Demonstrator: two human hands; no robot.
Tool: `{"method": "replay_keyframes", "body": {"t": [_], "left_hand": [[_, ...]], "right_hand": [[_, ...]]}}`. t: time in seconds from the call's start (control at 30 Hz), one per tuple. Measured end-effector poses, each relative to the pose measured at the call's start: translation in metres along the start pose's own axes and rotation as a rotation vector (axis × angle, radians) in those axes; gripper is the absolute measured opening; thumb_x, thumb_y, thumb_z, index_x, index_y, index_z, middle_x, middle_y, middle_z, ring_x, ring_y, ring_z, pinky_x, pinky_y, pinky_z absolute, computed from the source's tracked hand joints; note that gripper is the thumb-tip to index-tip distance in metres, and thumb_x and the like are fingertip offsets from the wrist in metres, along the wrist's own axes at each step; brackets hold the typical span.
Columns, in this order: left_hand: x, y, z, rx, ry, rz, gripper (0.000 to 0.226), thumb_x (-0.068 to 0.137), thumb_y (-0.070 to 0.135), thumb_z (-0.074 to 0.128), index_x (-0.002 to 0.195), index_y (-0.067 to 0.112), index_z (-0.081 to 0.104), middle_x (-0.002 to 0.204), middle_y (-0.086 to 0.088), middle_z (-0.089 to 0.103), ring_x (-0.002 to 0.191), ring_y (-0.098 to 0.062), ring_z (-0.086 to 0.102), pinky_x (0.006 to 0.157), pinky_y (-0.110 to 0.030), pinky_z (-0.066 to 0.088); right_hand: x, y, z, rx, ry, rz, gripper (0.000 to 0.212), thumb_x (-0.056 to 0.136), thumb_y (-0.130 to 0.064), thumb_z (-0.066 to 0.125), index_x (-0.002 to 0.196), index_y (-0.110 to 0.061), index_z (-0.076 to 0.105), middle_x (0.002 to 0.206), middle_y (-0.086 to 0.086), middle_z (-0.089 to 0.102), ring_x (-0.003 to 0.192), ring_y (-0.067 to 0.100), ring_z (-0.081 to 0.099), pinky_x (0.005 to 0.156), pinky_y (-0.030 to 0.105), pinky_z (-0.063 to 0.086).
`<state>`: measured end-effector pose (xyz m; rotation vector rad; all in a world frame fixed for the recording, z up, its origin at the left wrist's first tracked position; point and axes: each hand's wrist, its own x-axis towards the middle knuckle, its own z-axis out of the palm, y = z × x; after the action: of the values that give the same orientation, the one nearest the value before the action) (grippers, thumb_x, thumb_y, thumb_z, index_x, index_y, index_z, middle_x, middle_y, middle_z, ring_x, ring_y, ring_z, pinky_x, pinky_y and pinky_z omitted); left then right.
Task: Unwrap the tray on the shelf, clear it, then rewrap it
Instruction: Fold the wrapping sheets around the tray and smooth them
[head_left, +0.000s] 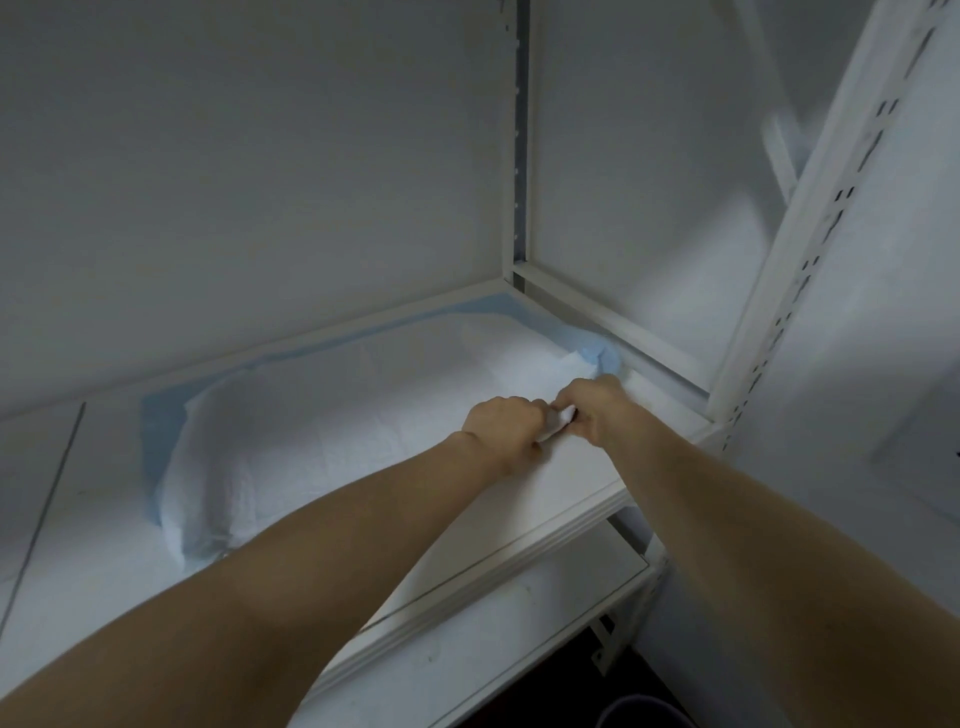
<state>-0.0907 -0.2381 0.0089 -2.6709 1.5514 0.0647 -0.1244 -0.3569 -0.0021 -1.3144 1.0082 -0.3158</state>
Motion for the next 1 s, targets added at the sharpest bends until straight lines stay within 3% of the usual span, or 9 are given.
{"method": "replay_keyframes", "body": {"t": [0.2, 0.27, 0.33, 0.43, 0.53, 0.63, 0.73, 0.87, 1.0], "left_hand": [[0.008, -0.008, 0.005, -0.1, -0.104, 0.006, 0.043, 0.089, 0.044, 0.055, 0.119, 0.013, 0.051, 0.114, -0.006, 0.06, 0.103, -0.027, 0.057, 0.076, -0.03, 0.04], [0.011, -0.012, 0.003, -0.165, -0.118, -0.022, 0.052, 0.088, 0.057, 0.049, 0.116, 0.013, 0.054, 0.109, -0.005, 0.06, 0.1, -0.026, 0.057, 0.077, -0.031, 0.041], [0.018, -0.013, 0.004, -0.191, -0.057, -0.043, 0.047, 0.092, 0.053, 0.042, 0.113, 0.012, 0.057, 0.108, -0.006, 0.061, 0.099, -0.027, 0.058, 0.075, -0.03, 0.041], [0.026, -0.009, 0.009, -0.193, 0.066, 0.013, 0.033, 0.095, 0.036, 0.043, 0.112, 0.011, 0.056, 0.11, -0.01, 0.059, 0.099, -0.03, 0.059, 0.074, -0.031, 0.043], [0.034, -0.005, 0.013, -0.265, 0.077, 0.066, 0.032, 0.094, 0.03, 0.046, 0.119, 0.013, 0.054, 0.113, -0.011, 0.057, 0.101, -0.029, 0.058, 0.082, -0.035, 0.049], [0.041, -0.006, 0.013, -0.299, 0.042, 0.063, 0.035, 0.092, 0.032, 0.05, 0.122, 0.014, 0.051, 0.114, -0.007, 0.061, 0.103, -0.026, 0.058, 0.085, -0.032, 0.047], [0.047, -0.007, 0.008, -0.388, 0.01, -0.039, 0.037, 0.09, 0.037, 0.052, 0.118, 0.014, 0.052, 0.109, -0.004, 0.063, 0.1, -0.024, 0.059, 0.084, -0.031, 0.046], [0.06, -0.007, 0.002, -0.459, 0.101, -0.283, 0.025, 0.089, 0.022, 0.048, 0.102, 0.007, 0.061, 0.103, -0.012, 0.068, 0.096, -0.029, 0.063, 0.082, -0.032, 0.049], [0.068, -0.012, 0.002, -0.536, 0.07, -0.407, 0.021, 0.082, 0.019, 0.054, 0.07, 0.008, 0.066, 0.066, -0.009, 0.066, 0.077, -0.026, 0.069, 0.073, -0.03, 0.053]], "right_hand": [[0.027, 0.003, -0.009, -0.215, 0.124, -0.126, 0.051, 0.087, -0.001, 0.044, 0.137, 0.002, 0.039, 0.127, 0.023, 0.055, 0.116, 0.038, 0.055, 0.095, 0.038, 0.048], [0.033, 0.0, -0.018, -0.369, 0.214, -0.149, 0.047, 0.088, -0.003, 0.048, 0.134, 0.006, 0.041, 0.131, 0.026, 0.051, 0.121, 0.039, 0.052, 0.089, 0.034, 0.046], [0.034, -0.004, -0.028, -0.603, 0.34, -0.2, 0.049, 0.088, -0.006, 0.055, 0.133, 0.006, 0.039, 0.136, 0.027, 0.042, 0.127, 0.039, 0.043, 0.099, 0.036, 0.041], [0.028, -0.007, -0.034, -0.744, 0.451, -0.527, 0.045, 0.084, 0.002, 0.056, 0.127, -0.007, 0.052, 0.135, 0.018, 0.039, 0.124, 0.034, 0.039, 0.1, 0.029, 0.036], [0.029, -0.005, -0.034, -0.684, 0.299, -0.774, 0.029, 0.081, 0.004, 0.053, 0.099, -0.011, 0.07, 0.117, 0.009, 0.056, 0.105, 0.023, 0.056, 0.086, 0.025, 0.043], [0.04, -0.003, -0.037, -0.86, 0.108, -0.564, 0.016, 0.085, -0.014, 0.058, 0.091, -0.01, 0.072, 0.097, 0.006, 0.069, 0.093, 0.022, 0.065, 0.082, 0.029, 0.05], [0.048, -0.005, -0.041, -1.051, 0.142, -0.371, 0.03, 0.089, -0.028, 0.059, 0.101, -0.002, 0.067, 0.101, 0.014, 0.069, 0.099, 0.029, 0.065, 0.077, 0.03, 0.049], [0.052, -0.017, -0.038, -0.963, 0.183, -0.516, 0.024, 0.087, -0.017, 0.056, 0.1, -0.006, 0.072, 0.101, 0.012, 0.071, 0.097, 0.029, 0.065, 0.08, 0.029, 0.051], [0.052, -0.025, -0.025, -0.834, 0.054, -0.49, 0.022, 0.085, -0.017, 0.055, 0.092, -0.002, 0.069, 0.087, 0.012, 0.068, 0.084, 0.028, 0.064, 0.068, 0.029, 0.049]]}}
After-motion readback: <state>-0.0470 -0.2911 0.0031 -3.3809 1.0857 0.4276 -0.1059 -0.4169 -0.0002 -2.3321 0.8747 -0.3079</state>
